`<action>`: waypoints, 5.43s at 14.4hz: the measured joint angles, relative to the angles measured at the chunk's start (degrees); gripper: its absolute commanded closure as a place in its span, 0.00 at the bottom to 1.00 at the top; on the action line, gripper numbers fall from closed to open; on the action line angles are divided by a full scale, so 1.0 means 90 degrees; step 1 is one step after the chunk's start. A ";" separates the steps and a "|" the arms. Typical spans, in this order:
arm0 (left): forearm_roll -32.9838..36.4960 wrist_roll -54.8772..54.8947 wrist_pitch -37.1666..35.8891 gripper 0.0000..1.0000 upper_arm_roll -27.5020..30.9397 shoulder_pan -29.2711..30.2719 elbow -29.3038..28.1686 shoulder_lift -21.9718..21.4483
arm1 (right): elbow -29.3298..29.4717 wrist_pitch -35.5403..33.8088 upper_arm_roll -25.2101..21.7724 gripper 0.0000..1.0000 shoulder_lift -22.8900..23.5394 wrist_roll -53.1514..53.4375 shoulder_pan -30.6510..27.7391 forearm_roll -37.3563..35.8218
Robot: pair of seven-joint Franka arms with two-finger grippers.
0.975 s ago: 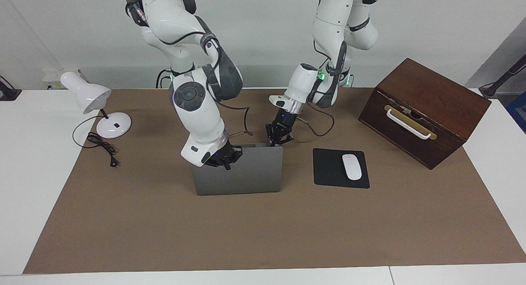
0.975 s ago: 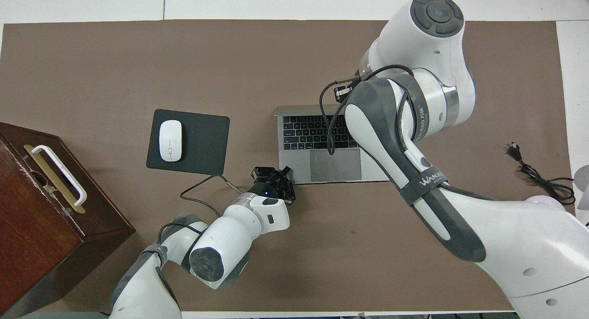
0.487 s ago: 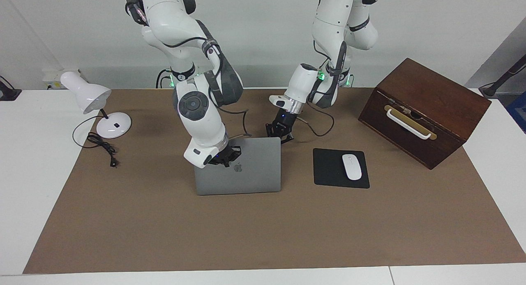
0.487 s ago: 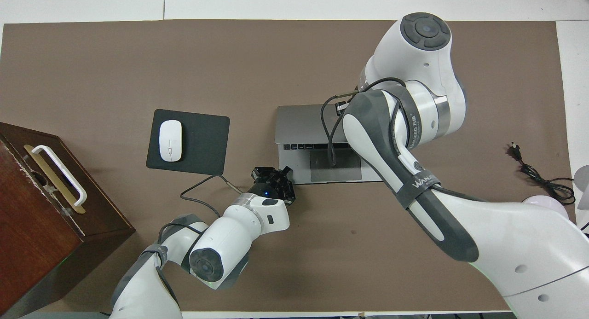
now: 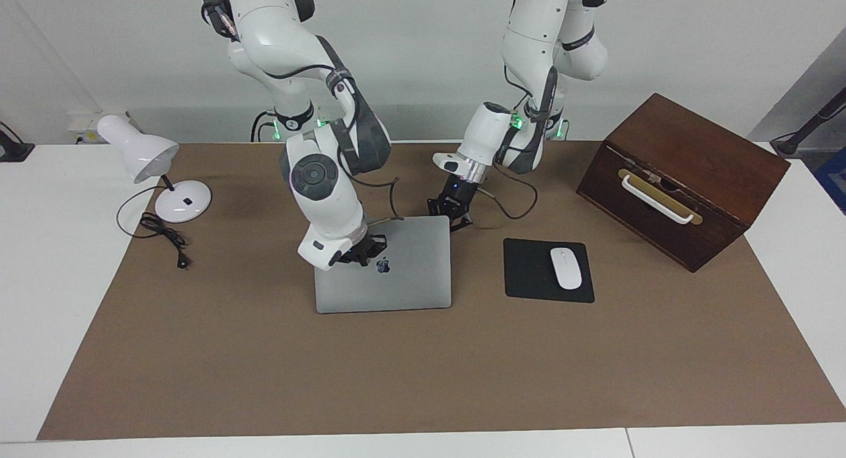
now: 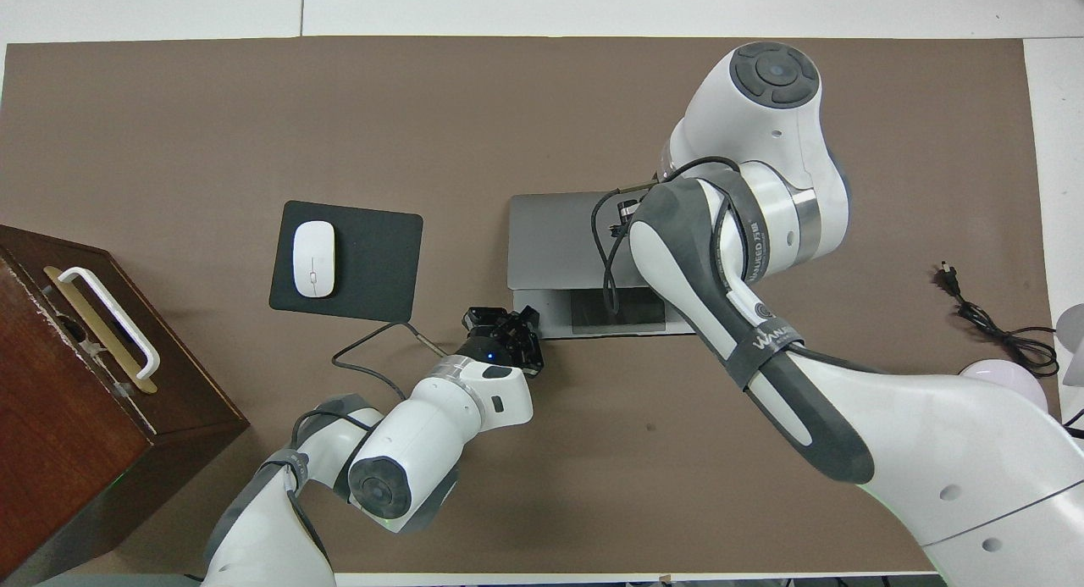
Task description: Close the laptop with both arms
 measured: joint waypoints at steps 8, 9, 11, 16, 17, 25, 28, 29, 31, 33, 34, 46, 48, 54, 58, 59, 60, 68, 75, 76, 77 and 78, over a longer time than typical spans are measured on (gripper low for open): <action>0.0000 0.0005 0.0028 1.00 0.0000 -0.0001 -0.0007 0.0007 | -0.0361 0.0473 0.0001 1.00 -0.0007 0.0003 0.0014 0.0000; 0.0001 0.0007 0.0030 1.00 0.0000 -0.0001 -0.0007 0.0008 | -0.0408 0.0512 0.0002 1.00 -0.0007 0.0009 0.0016 0.0000; 0.0002 0.0010 0.0033 1.00 0.0000 -0.0001 -0.0008 0.0008 | -0.0456 0.0542 0.0005 1.00 -0.0007 0.0028 0.0019 0.0000; 0.0004 0.0036 0.0040 1.00 0.0000 -0.0001 -0.0010 0.0010 | -0.0528 0.0660 0.0005 1.00 -0.0008 0.0076 0.0029 0.0000; 0.0004 0.0057 0.0041 1.00 0.0000 -0.0001 -0.0010 0.0010 | -0.0581 0.0742 0.0005 1.00 -0.0008 0.0080 0.0033 0.0000; 0.0007 0.0219 0.0052 1.00 -0.0001 -0.0001 -0.0012 0.0012 | -0.0755 0.0921 0.0010 1.00 -0.0008 0.0088 0.0039 0.0000; 0.0008 0.0266 0.0059 1.00 -0.0001 -0.0001 -0.0015 0.0013 | -0.0835 0.1035 0.0014 1.00 -0.0008 0.0102 0.0049 0.0000; 0.0008 0.0268 0.0064 1.00 -0.0001 -0.0001 -0.0016 0.0014 | -0.0845 0.1067 0.0015 1.00 -0.0008 0.0116 0.0055 0.0000; 0.0008 0.0272 0.0072 1.00 -0.0001 -0.0001 -0.0019 0.0016 | -0.0856 0.1097 0.0017 1.00 -0.0009 0.0153 0.0063 0.0000; 0.0008 0.0273 0.0080 1.00 -0.0001 -0.0001 -0.0020 0.0018 | -0.0858 0.1099 0.0017 1.00 -0.0009 0.0176 0.0064 0.0000; 0.0008 0.0274 0.0083 1.00 -0.0001 -0.0001 -0.0021 0.0018 | -0.0858 0.1099 0.0017 1.00 -0.0009 0.0183 0.0064 0.0000; 0.0008 0.0310 0.0089 1.00 -0.0002 -0.0001 -0.0022 0.0020 | -0.0520 0.0274 0.0026 1.00 -0.0336 0.0279 0.0069 0.0000; 0.0007 0.0226 0.0090 1.00 -0.0002 -0.0001 -0.0022 0.0020 | -0.0478 0.0128 0.0026 1.00 -0.0443 0.0284 0.0069 0.0000; 0.0007 -0.0157 0.0091 1.00 0.0000 0.0001 -0.0023 0.0019 | -0.0427 -0.0281 0.0020 1.00 -0.0947 0.0335 0.0069 -0.0044; 0.0007 -0.0274 0.0090 1.00 0.0001 0.0001 -0.0024 0.0018 | -0.0417 -0.0659 -0.0007 1.00 -0.1434 0.0339 0.0053 -0.0205; 0.0007 -0.0279 0.0089 1.00 0.0001 0.0001 -0.0024 0.0017 | -0.0416 -0.0749 -0.0020 1.00 -0.1568 0.0339 0.0038 -0.0232; 0.0007 -0.0286 0.0087 1.00 0.0001 0.0001 -0.0024 0.0015 | -0.0416 -0.0832 -0.0041 0.90 -0.1679 0.0339 0.0035 -0.0247; 0.0006 -0.0321 -0.0943 1.00 0.0007 0.0002 -0.0063 -0.0418 | -0.0420 -0.1157 -0.0062 0.00 -0.2077 0.0342 0.0038 -0.0328; 0.0003 -0.0488 -0.2220 1.00 0.0018 0.0008 -0.0136 -0.1294 | -0.0421 -0.1498 -0.0057 0.00 -0.2392 0.0343 -0.0119 -0.0589; 0.0003 -0.0495 -0.2486 1.00 0.0021 0.0009 -0.0136 -0.1469 | -0.0422 -0.1499 -0.0056 0.00 -0.2407 0.0343 -0.0153 -0.0590; 0.0003 -0.0500 -0.2734 1.00 0.0027 0.0012 -0.0136 -0.1649 | -0.0423 -0.1513 -0.0055 0.00 -0.2429 0.0343 -0.0182 -0.0590; 0.0002 -0.0507 -0.2941 1.00 0.0034 0.0014 -0.0136 -0.1812 | -0.0423 -0.1554 -0.0053 0.00 -0.2462 0.0343 -0.0205 -0.0590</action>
